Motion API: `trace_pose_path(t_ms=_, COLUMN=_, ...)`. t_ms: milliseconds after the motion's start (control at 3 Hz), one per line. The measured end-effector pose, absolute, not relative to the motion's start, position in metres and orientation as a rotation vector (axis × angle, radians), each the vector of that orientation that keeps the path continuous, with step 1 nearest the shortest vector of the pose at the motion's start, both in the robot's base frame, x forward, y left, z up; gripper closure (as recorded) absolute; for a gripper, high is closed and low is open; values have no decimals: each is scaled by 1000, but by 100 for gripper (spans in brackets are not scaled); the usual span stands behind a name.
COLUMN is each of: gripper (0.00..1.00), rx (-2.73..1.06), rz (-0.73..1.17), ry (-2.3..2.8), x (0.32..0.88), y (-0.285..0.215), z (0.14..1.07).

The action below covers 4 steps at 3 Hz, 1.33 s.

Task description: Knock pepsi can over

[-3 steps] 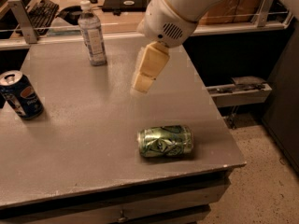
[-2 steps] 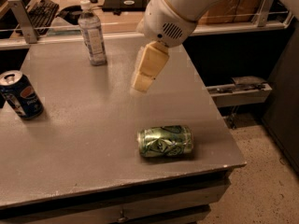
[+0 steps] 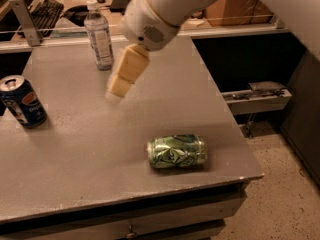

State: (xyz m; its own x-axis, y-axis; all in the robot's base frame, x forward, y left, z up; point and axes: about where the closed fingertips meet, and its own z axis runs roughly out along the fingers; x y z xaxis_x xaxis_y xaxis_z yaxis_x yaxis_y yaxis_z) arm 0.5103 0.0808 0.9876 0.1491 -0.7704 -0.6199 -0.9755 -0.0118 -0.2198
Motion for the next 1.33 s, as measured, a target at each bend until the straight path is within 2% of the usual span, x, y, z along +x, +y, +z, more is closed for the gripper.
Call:
trace_pose_path(t_ms=667, gripper=0, rx=-1724, rz=658, ry=1357, x=544, y=248, z=990)
trace_pose_path(t_ms=1333, gripper=0, rx=-1715, rz=773, ry=1321, x=546, y=302, z=931)
